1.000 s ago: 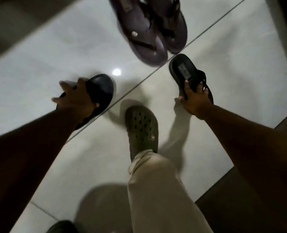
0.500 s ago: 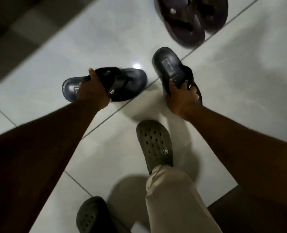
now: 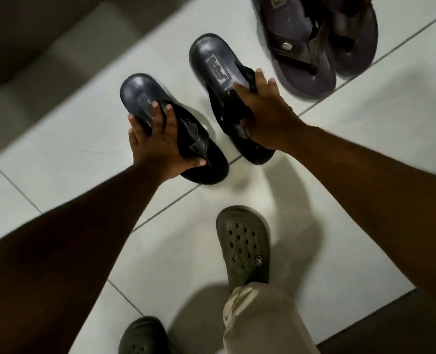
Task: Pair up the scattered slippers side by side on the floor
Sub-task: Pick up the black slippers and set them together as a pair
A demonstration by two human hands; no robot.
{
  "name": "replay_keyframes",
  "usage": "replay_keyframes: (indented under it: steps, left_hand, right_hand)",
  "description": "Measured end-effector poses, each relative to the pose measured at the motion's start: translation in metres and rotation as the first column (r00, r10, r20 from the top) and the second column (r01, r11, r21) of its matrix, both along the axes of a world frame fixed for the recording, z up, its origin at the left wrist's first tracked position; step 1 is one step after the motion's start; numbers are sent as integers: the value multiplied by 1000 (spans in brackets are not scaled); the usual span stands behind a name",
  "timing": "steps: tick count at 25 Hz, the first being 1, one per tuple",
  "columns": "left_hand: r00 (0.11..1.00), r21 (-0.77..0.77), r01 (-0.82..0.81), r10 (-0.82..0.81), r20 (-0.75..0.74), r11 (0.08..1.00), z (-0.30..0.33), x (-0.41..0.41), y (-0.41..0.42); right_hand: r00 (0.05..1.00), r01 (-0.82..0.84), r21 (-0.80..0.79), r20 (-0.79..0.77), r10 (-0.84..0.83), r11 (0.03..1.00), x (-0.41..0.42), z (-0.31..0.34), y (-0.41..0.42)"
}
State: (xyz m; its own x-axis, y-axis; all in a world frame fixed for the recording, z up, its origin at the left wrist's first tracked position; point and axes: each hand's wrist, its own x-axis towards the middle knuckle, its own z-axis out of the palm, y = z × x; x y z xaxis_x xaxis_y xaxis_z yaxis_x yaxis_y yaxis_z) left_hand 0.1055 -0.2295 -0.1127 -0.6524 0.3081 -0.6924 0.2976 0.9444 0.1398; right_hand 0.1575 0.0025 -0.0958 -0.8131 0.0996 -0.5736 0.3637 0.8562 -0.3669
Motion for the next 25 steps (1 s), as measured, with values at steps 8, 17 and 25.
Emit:
replay_keyframes:
  steps: [8, 17, 25]
  left_hand:
    - [997, 61, -22, 27, -71, 998, -6, 9, 11]
    - [998, 50, 4, -1, -66, 999, -1, 17, -6]
    - [997, 46, 31, -27, -74, 998, 1, 29, -117]
  right_hand:
    - [996, -90, -161, -31, 87, 983, -23, -23, -1]
    - [999, 2, -228, 35, 6, 974, -14, -6, -26]
    - [999, -15, -238, -32, 8, 971, 8, -10, -137]
